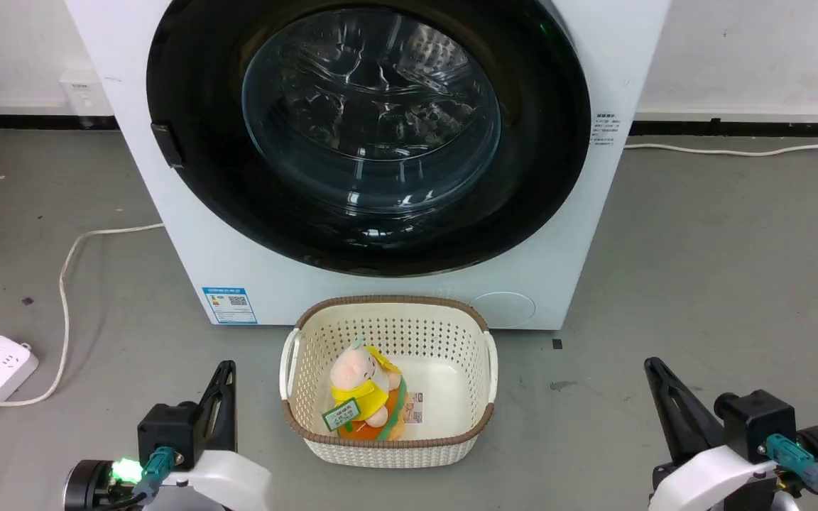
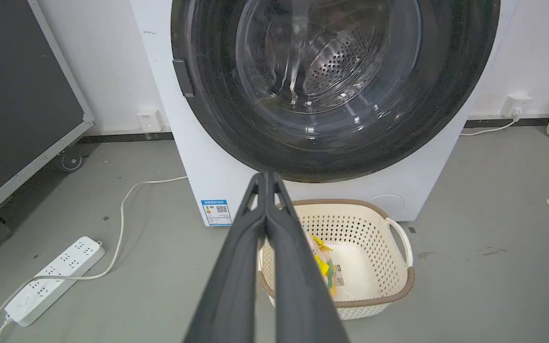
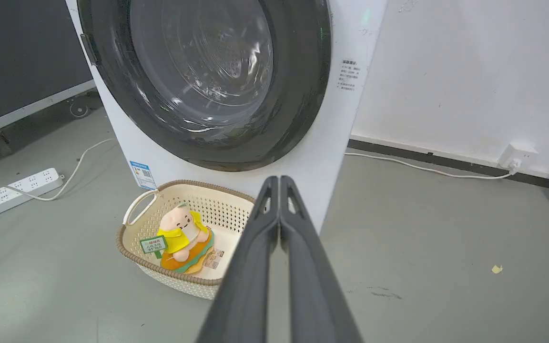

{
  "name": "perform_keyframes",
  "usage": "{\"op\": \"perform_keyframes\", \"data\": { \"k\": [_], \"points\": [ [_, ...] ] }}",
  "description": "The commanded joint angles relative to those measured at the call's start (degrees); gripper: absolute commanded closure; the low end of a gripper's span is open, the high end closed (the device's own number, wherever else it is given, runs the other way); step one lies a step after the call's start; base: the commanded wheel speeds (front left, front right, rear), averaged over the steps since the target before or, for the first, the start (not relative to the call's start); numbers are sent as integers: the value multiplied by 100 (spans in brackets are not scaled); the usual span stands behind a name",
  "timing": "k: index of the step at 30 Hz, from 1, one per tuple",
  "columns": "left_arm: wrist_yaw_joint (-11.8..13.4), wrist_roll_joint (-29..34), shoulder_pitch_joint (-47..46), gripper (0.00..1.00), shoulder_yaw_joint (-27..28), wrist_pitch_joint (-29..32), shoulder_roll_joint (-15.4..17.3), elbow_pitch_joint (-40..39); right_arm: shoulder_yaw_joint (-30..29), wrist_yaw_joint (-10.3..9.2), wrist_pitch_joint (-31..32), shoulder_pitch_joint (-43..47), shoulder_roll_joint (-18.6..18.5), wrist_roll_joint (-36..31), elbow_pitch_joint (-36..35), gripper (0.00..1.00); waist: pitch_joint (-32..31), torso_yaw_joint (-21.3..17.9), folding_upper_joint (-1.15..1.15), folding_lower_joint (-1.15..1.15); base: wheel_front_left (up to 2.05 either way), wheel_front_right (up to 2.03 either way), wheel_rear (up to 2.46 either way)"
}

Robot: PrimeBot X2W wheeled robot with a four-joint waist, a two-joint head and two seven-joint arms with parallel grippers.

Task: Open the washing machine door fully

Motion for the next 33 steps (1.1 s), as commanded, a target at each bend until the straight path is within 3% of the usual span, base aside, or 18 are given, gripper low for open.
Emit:
{"op": "perform_keyframes", "data": {
  "k": [1, 33],
  "points": [
    [16, 16, -86, 100, -3, 2, 3, -23, -5, 5, 3, -68, 30, -43, -27, 100, 0, 0, 0, 0, 0, 0, 0],
    [16, 16, -86, 100, -3, 2, 3, -23, -5, 5, 3, -68, 30, -43, -27, 100, 0, 0, 0, 0, 0, 0, 0]
  ]
}}
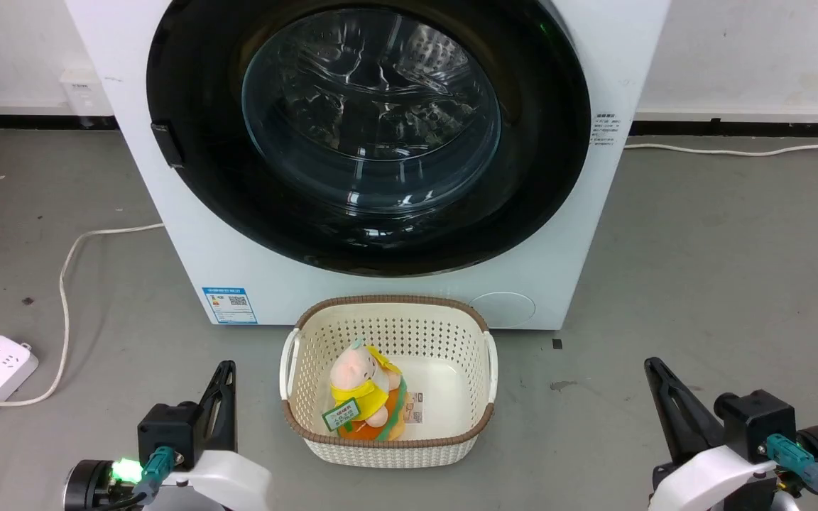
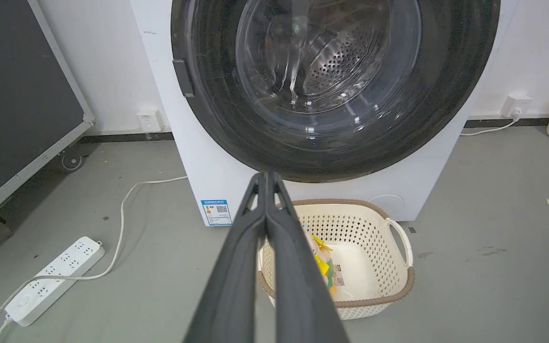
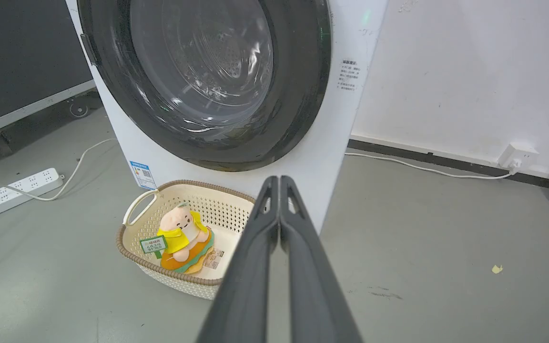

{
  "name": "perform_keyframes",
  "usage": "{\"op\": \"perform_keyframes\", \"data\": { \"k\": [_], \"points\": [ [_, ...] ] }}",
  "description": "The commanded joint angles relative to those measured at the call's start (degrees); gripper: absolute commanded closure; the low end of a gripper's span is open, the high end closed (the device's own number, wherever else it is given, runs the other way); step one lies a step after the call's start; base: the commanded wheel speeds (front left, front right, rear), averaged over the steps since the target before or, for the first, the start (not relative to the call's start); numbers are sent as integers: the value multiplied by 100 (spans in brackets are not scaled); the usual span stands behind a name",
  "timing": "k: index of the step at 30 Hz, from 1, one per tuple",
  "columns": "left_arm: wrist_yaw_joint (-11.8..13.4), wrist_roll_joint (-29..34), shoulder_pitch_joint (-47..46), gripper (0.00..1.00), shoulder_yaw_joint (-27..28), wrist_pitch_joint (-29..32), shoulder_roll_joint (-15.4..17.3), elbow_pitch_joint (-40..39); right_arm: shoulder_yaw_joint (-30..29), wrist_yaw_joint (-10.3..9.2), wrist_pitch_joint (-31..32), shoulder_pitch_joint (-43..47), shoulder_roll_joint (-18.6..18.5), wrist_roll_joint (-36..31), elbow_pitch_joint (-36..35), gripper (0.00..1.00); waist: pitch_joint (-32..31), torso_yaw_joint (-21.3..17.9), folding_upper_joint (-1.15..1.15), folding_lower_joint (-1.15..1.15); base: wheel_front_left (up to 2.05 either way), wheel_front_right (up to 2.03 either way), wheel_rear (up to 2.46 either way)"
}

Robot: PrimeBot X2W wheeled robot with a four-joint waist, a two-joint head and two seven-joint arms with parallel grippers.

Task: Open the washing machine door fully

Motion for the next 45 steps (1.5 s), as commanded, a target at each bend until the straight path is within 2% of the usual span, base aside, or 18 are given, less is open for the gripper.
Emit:
{"op": "perform_keyframes", "data": {
  "k": [1, 2, 3, 25, 35, 45],
  "points": [
    [16, 16, -86, 100, -4, 2, 3, -23, -5, 5, 3, -68, 30, -43, -27, 100, 0, 0, 0, 0, 0, 0, 0],
    [16, 16, -86, 100, -4, 2, 3, -23, -5, 5, 3, -68, 30, -43, -27, 100, 0, 0, 0, 0, 0, 0, 0],
    [0, 0, 0, 0, -1, -1, 0, 0, 0, 0, -1, 0, 0, 1, 0, 0, 0, 0, 0, 0, 0, 0, 0],
    [64, -85, -44, 0, -168, -207, 0, 15, 27, 1, -207, -73, 4, 309, 114, 0, 56, -5, 0, 0, 0, 0, 0],
    [80, -105, -144, 0, -248, -327, 1, -24, 42, 1, -267, -310, -52, 780, 83, 0, 238, 15, 0, 0, 0, 0, 0],
    [99, -122, -343, 0, -403, -447, 1, -140, -273, 1, -186, -846, -143, 1493, 96, 0, 570, 89, 0, 0, 0, 0, 0]
  ]
}}
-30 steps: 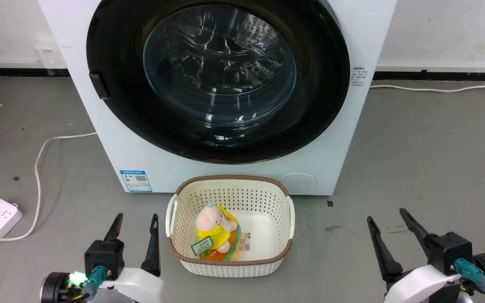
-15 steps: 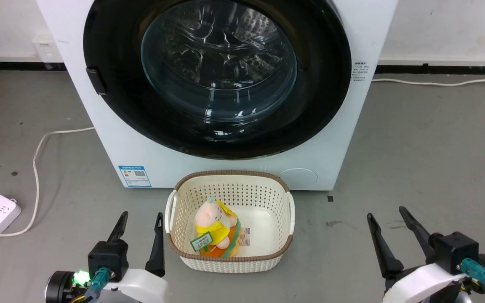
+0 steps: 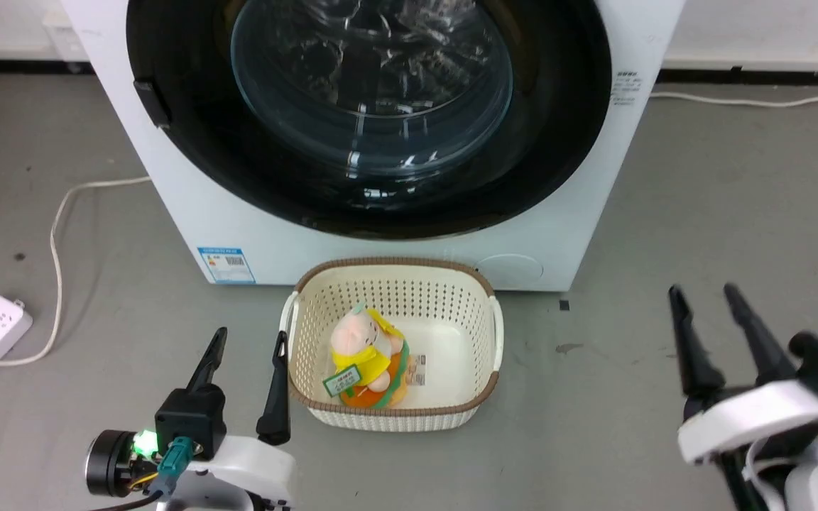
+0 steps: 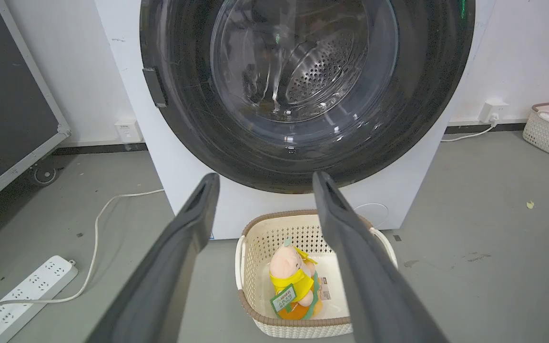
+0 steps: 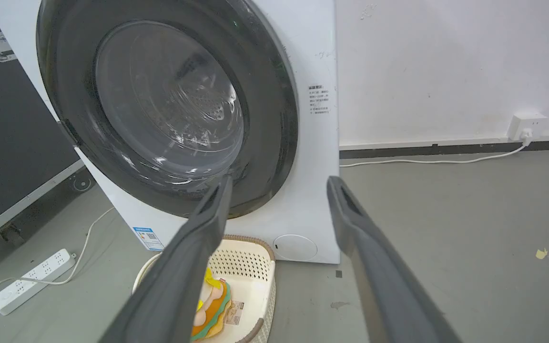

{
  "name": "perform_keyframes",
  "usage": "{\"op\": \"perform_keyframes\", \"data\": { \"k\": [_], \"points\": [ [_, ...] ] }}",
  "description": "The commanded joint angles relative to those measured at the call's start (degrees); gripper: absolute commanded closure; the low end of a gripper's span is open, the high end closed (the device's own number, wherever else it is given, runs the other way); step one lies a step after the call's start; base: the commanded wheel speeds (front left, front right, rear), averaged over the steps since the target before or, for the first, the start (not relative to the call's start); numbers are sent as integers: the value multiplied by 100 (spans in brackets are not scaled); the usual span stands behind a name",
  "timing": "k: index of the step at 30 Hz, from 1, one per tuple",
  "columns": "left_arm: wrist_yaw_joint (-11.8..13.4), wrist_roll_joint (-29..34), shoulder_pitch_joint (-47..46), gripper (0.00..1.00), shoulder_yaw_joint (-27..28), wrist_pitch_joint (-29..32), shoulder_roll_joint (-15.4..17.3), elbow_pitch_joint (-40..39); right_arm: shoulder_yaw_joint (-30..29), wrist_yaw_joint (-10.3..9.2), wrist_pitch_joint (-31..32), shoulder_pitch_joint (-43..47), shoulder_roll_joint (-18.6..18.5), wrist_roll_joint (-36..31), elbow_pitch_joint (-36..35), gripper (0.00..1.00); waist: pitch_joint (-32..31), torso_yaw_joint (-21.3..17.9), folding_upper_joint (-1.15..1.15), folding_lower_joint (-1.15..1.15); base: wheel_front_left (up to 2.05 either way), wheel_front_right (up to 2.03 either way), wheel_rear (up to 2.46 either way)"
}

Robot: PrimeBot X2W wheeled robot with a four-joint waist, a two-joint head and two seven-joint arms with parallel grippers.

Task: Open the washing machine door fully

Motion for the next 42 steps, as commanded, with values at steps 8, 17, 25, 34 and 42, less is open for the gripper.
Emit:
{"op": "perform_keyframes", "data": {
  "k": [8, 17, 25, 34, 42],
  "points": [
    [61, -95, -253, 0, -131, -147, 2, -76, -351, 3, 308, -873, 61, 699, 155, 0, 299, 61, 0, 0, 0, 0, 0],
    [112, -162, -424, 0, -230, -255, 2, -110, -699, 3, 756, -1750, 107, 1223, 611, 100, 539, 171, 0, 0, 0, 0, 0],
    [153, -224, -531, 0, -323, -351, 2, -145, -1206, 3, 1090, -2594, 121, 1636, 1295, 100, 765, 284, 0, 0, 0, 0, 0],
    [188, -280, -693, 0, -411, -458, 3, -194, -1792, 4, 1477, -3685, 96, 1907, 2106, 100, 1058, 400, 0, -1, 0, 0, 0],
    [240, -359, -756, 0, -460, -554, 3, -254, -2341, 4, 1742, -4611, 44, 2074, 2914, 100, 1346, 519, 0, -1, 0, 0, 0]
  ]
}}
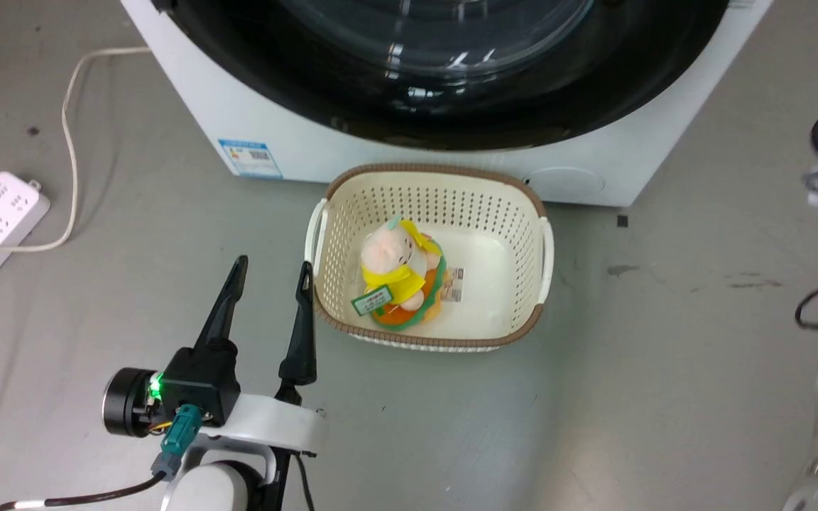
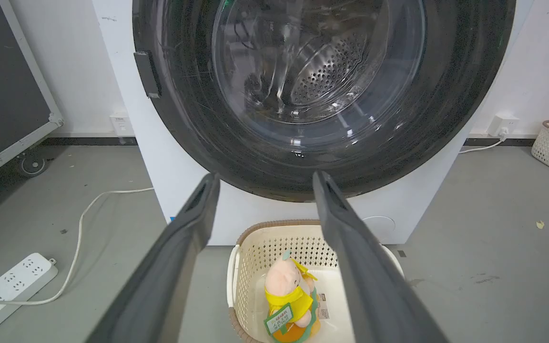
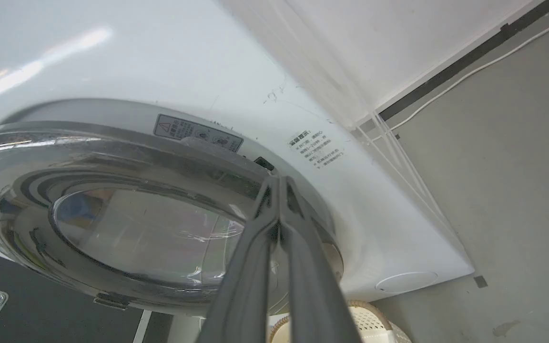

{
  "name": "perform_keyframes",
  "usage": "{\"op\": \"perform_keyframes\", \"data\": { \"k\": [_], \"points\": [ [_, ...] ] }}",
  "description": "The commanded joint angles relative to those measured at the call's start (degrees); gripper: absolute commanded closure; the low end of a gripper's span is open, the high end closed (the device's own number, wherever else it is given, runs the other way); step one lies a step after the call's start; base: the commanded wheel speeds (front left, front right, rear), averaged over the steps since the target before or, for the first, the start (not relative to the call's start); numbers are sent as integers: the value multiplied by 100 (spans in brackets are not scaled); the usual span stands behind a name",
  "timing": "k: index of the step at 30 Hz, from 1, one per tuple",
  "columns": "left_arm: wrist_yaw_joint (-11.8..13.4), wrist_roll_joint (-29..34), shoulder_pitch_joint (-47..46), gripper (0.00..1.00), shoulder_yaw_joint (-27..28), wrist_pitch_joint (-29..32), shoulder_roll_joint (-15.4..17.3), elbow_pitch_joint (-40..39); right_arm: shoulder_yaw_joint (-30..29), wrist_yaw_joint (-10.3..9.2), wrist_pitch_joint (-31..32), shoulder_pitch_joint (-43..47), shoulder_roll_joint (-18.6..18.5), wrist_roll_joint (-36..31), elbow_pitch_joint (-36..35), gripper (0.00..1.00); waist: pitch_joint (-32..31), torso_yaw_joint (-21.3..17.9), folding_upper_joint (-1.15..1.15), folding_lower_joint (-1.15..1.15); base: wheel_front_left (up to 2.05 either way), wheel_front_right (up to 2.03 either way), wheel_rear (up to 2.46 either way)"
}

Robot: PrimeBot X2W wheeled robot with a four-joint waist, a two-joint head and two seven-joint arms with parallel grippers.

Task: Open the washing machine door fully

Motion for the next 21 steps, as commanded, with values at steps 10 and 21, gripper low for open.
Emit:
{"op": "perform_keyframes", "data": {
  "k": [10, 21],
  "points": [
    [98, -153, -314, 0, -160, -174, 3, -78, -586, 5, 579, -1296, -245, 224, 976, 100, 389, 207, 0, -1, 0, 0, 0],
    [159, -226, -467, 0, -310, -305, 3, -115, -1174, 6, 1593, -2558, -767, 246, 2571, 100, 676, 342, 0, -1, 0, 0, 0]
  ]
}}
